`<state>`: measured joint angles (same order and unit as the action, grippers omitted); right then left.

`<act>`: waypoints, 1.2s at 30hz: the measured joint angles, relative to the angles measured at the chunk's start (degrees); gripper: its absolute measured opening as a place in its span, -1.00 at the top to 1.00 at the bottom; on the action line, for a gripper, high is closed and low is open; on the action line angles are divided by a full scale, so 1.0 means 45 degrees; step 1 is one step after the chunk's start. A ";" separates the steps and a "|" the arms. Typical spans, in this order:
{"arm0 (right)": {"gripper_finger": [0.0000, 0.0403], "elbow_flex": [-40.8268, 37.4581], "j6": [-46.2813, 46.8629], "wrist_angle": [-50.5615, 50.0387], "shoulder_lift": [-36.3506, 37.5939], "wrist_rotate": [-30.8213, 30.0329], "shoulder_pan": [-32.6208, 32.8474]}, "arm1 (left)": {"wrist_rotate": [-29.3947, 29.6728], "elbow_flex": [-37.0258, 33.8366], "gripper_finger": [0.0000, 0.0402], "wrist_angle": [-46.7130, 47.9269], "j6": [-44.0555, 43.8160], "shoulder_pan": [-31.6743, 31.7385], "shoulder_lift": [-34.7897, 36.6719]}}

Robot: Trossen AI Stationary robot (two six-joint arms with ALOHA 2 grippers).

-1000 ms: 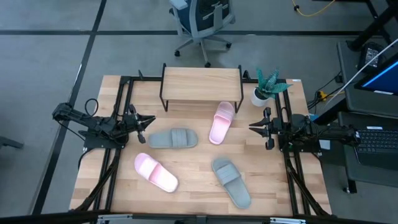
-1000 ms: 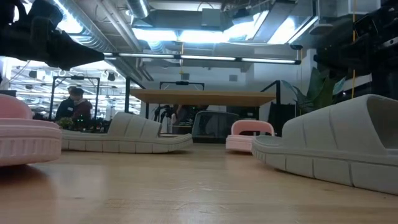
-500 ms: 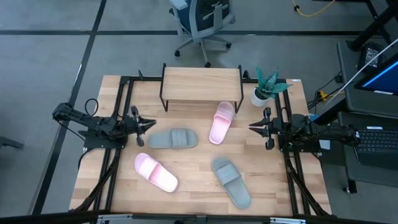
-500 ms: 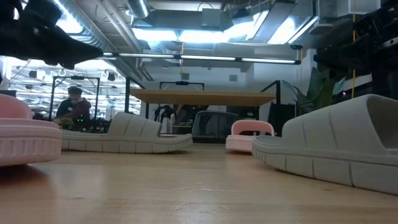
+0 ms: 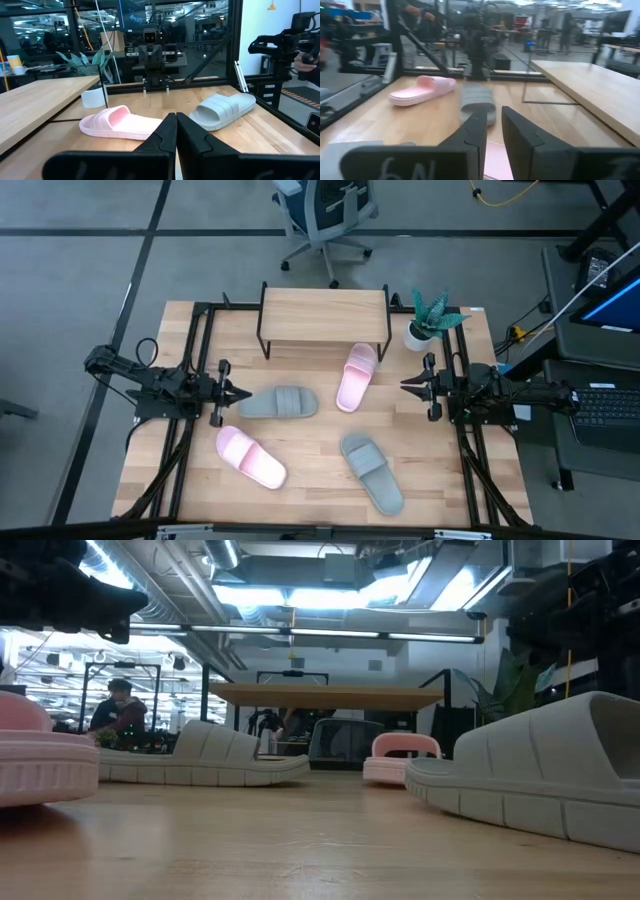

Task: Pick and place slides into the shelf
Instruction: Put the top pink slipper on the shelf

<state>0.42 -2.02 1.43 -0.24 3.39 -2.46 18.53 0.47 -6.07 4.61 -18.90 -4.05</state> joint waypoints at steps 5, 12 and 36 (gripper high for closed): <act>0.91 -0.0002 0.1069 0.0281 -0.0002 0.1576 0.0005 | 0.0003 0.0000 1.00 0.0014 0.0007 0.0000 0.0000; 0.96 0.0002 0.0331 0.0326 -0.0002 0.1958 0.0005 | 0.0451 0.0000 1.00 0.0580 -0.0266 0.0008 -0.0012; 0.99 0.0460 0.0874 0.1544 -0.1812 0.2640 0.0005 | -0.0265 0.0002 1.00 -0.0343 -0.1903 0.1758 -0.0024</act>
<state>2.49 1.91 8.38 -8.39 15.28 -2.44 17.34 0.48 -7.61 -3.95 -10.98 -4.16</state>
